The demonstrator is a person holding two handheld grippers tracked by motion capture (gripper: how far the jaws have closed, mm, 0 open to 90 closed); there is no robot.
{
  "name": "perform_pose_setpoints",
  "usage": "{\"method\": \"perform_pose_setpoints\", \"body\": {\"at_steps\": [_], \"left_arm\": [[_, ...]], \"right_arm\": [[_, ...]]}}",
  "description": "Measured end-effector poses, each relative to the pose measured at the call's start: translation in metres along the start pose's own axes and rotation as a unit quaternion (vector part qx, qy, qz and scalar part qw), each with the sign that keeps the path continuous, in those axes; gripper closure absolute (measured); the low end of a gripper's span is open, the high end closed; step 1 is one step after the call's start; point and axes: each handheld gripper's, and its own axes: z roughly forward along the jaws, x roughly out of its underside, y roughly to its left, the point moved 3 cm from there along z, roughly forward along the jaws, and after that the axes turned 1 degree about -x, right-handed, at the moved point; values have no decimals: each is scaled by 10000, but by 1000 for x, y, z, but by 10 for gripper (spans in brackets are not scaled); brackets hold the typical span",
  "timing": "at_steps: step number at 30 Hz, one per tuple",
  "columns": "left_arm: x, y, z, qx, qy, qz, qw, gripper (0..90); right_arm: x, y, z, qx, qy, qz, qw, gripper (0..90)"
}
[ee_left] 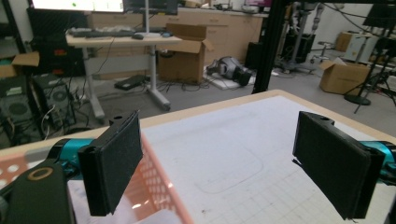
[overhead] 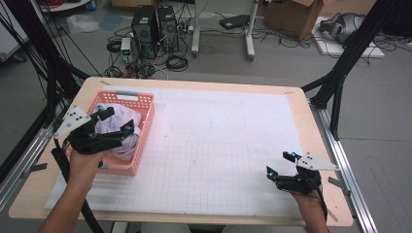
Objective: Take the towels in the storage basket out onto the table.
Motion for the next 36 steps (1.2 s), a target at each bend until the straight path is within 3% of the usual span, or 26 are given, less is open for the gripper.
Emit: {"method": "perform_pose_setpoints", "body": {"at_steps": [4, 9, 11, 12, 13, 14, 15, 16, 18, 19, 20, 21, 26, 27, 28, 29, 30, 31, 32, 34, 36], "left_arm": [[4, 21, 2, -134, 237, -182, 9995, 158], [8, 36, 6, -394, 510, -155, 9978, 160], [11, 46, 10, -562, 775, -145, 9953, 160], [13, 52, 14, -689, 957, -192, 9928, 160], [13, 52, 14, -689, 957, -192, 9928, 160], [17, 60, 19, -832, 1218, -188, 9889, 161], [17, 60, 19, -832, 1218, -188, 9889, 162], [22, 68, 24, -986, 1442, -198, 9844, 162], [28, 79, 28, -1195, 1636, -285, 9788, 164], [30, 82, 30, -1231, 1702, -336, 9771, 164], [30, 82, 30, -1231, 1702, -336, 9771, 165], [38, 89, 34, -1261, 1927, -438, 9721, 165], [56, 101, 45, -1322, 2491, -700, 9568, 168], [56, 101, 45, -1322, 2491, -700, 9568, 168], [61, 104, 48, -1315, 2642, -801, 9521, 169], [70, 106, 53, -1252, 2952, -935, 9426, 165], [70, 106, 53, -1252, 2952, -935, 9426, 161], [80, 107, 59, -1253, 3242, -1090, 9313, 161], [84, 108, 61, -1238, 3355, -1113, 9272, 157], [90, 108, 65, -1220, 3374, -1192, 9258, 146], [92, 108, 67, -1207, 3369, -1141, 9268, 125]], "right_arm": [[1, 0, 0, 1, 27, 21, 10000, 152], [1, -1, 1, 15, 33, 17, 10000, 152], [1, -1, 1, 19, 42, 19, 10000, 152], [1, -1, 1, 21, 42, 21, 10000, 152], [1, -1, 1, 24, 43, 11, 10000, 152], [1, -1, 1, 24, 50, -3, 10000, 152], [2, -1, 1, 21, 57, -1, 10000, 152], [2, -1, 1, 20, 60, -11, 10000, 152], [2, -1, 1, 26, 63, -24, 10000, 152], [2, -1, 1, 25, 61, -22, 10000, 152], [2, -1, 1, 21, 65, -15, 10000, 152], [2, -1, 1, 16, 78, -2, 10000, 152], [2, -1, 2, 18, 83, -4, 10000, 152], [2, -1, 2, 17, 96, 12, 10000, 152], [3, 0, 2, 15, 100, 4, 9999, 152], [3, 0, 2, 14, 106, 2, 9999, 152], [3, 0, 2, 11, 103, -15, 9999, 152], [3, 0, 2, 7, 106, -15, 9999, 152], [3, 0, 2, 1, 105, -12, 9999, 152], [3, 0, 2, 9, 107, -18, 9999, 152], [3, 0, 2, 23, 122, -15, 9999, 152]]}}
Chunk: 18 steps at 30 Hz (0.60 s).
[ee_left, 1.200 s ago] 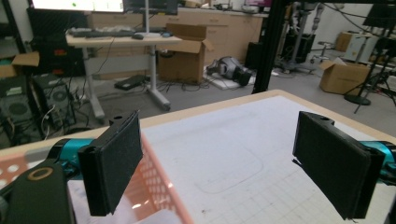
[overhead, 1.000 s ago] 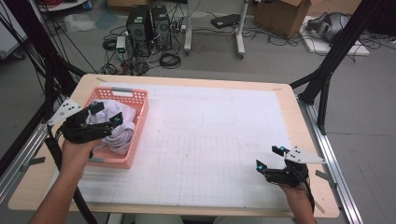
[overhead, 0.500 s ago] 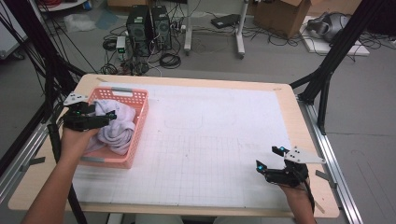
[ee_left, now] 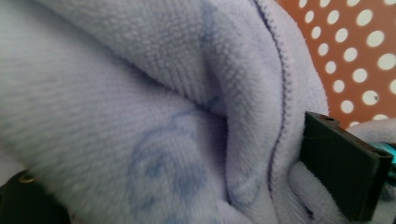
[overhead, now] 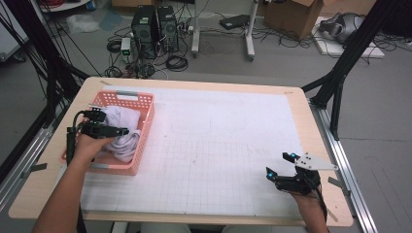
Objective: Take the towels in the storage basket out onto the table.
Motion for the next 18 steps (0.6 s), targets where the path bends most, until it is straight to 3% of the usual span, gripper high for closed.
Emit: {"method": "perform_pose_setpoints", "body": {"at_steps": [6, 12, 15, 18], "left_arm": [[1, 0, 8, -92, 97, 37, 9999, 91], [2, -3, 16, -280, 201, 205, 9992, 89], [2, -4, 16, -361, 239, 382, 9983, 168], [1, -5, 15, -345, 253, 425, 9982, 299]], "right_arm": [[0, -1, 0, -1, 8, -14, 10000, 152], [1, 0, 0, -8, 56, -19, 10000, 152], [1, 0, 0, -2, 46, -9, 10000, 152], [2, -1, -2, 22, 53, 4, 10000, 153]]}}
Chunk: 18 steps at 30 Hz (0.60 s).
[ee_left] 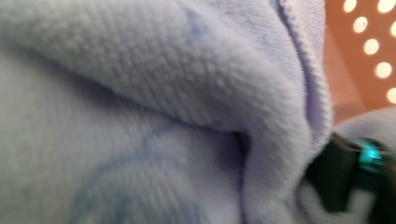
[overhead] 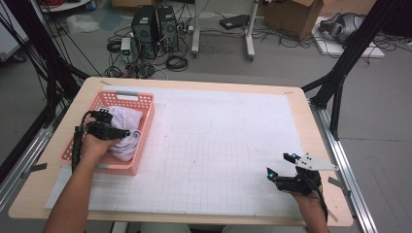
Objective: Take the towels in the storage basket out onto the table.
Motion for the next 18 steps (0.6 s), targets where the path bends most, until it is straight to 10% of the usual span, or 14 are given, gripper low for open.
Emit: {"method": "perform_pose_setpoints", "body": {"at_steps": [10, 18], "left_arm": [[-1, 5, -8, 302, -179, -448, 9984, 568], [-4, 8, -23, 395, -901, -691, 9927, 596]], "right_arm": [[0, -2, -3, 42, -10, 70, 10000, 156], [1, -2, -2, 34, -25, 111, 9999, 156]]}}
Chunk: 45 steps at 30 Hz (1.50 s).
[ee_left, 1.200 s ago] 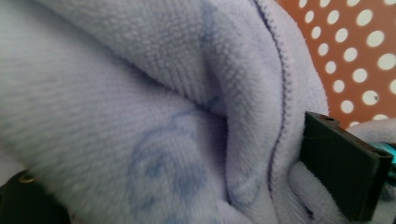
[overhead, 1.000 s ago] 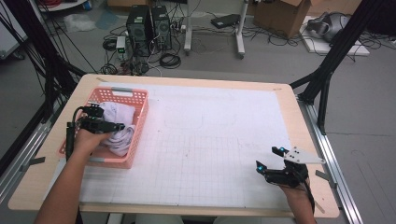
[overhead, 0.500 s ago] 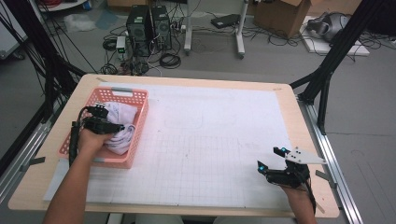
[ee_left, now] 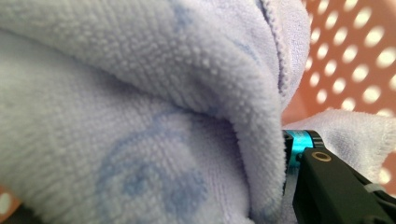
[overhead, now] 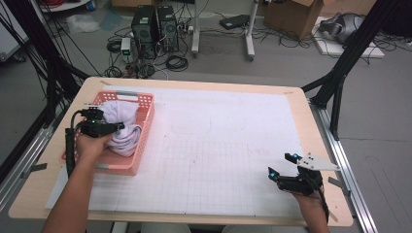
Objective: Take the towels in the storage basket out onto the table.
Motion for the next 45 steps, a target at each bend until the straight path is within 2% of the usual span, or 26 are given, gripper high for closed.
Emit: {"method": "perform_pose_setpoints", "body": {"at_steps": [3, 6, 12, 16, 17, 18, 19, 20, 25, 27, 33, 37, 42, 45], "left_arm": [[-4, -3, -9, 107, -395, 12, 9992, 598], [-7, -8, -18, 242, -752, 53, 9969, 598], [-10, -15, -32, 427, -1282, 271, 9905, 598], [-11, -16, -42, 491, -1654, 322, 9845, 598], [-11, -16, -42, 491, -1654, 322, 9845, 598], [-12, -17, -47, 541, -1850, 329, 9807, 598], [-12, -17, -47, 541, -1850, 329, 9807, 598], [-12, -16, -52, 595, -1979, 391, 9776, 599], [-14, -14, -64, 640, -2299, 446, 9701, 604], [-14, -13, -68, 641, -2397, 534, 9673, 603], [-16, -14, -80, 844, -2736, 687, 9557, 603], [-19, -19, -89, 1009, -2955, 794, 9467, 603], [-23, -27, -102, 1306, -3228, 919, 9329, 603], [-25, -32, -108, 1486, -3321, 951, 9266, 603]], "right_arm": [[0, 0, -1, 4, -17, -6, 10000, 156], [0, -1, -1, 7, -42, 49, 10000, 156], [-1, 0, -1, -14, -39, 30, 10000, 156], [-1, 0, -1, -13, -56, 30, 10000, 156], [-1, -1, -1, -8, -56, 28, 10000, 156], [-1, -1, -1, -11, -57, 25, 10000, 156], [-1, -1, -1, -9, -54, 24, 10000, 156], [-1, -1, -1, -5, -54, 24, 10000, 156], [-1, 0, 0, -12, -47, 15, 10000, 156], [-1, 0, 0, -14, -47, 22, 10000, 156], [-1, 0, 0, -7, -46, 17, 10000, 156], [-1, 1, 0, -22, -27, 5, 10000, 156], [-2, 2, 0, -49, -40, -26, 10000, 156], [-2, 1, 0, -51, -47, -25, 10000, 156]]}}
